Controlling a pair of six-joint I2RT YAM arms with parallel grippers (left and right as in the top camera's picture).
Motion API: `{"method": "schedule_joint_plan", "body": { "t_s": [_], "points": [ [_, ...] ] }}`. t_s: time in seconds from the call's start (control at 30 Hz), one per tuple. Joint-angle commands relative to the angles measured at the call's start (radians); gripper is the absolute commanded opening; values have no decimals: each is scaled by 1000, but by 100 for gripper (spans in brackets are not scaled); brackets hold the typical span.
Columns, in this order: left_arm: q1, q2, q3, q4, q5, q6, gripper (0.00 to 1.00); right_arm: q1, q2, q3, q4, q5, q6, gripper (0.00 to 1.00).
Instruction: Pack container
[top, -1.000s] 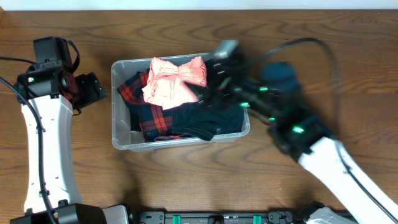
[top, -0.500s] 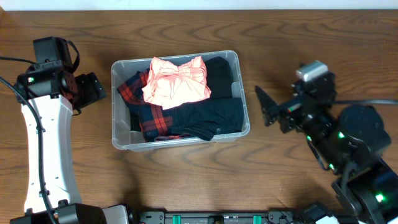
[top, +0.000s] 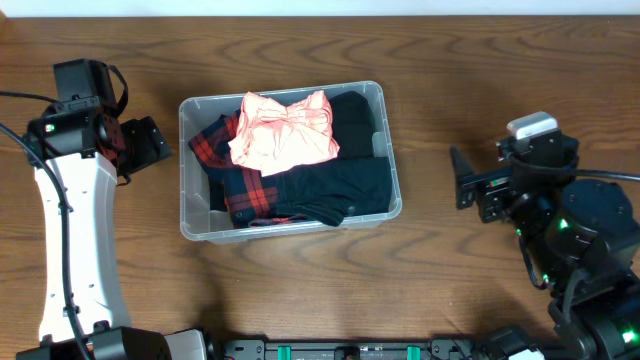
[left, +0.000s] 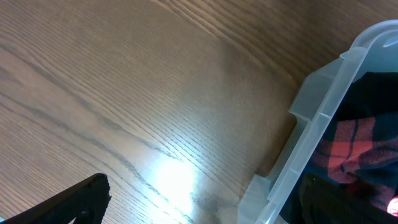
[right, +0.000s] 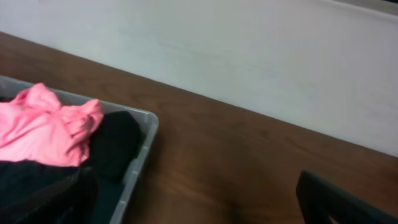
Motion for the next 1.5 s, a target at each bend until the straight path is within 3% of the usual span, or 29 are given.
{"method": "schedule_joint_plan", "body": {
  "t_s": [0.0,0.27,0.5,0.87,1.0,1.23,1.47],
  "points": [
    [4,4,1,-3,-11,-2,98,-76,-66,-43,8,-77,-13,99],
    [4,4,1,-3,-11,-2,98,-254,-306,-371,135,-219,50,99],
    [4,4,1,-3,-11,-2,98,-284,-523,-620,184,-227,89,99],
    [4,4,1,-3,-11,-2,98,-308,-750,-870,255,-238,103,99],
    [4,4,1,-3,-11,-2,98,-312,-771,-943,323,-240,137,99],
    [4,4,1,-3,-11,-2,98,-312,-771,-1091,594,-243,137,99],
    [4,4,1,-3,-11,-2,98,-311,-771,-1103,598,-236,135,99]
  ]
}}
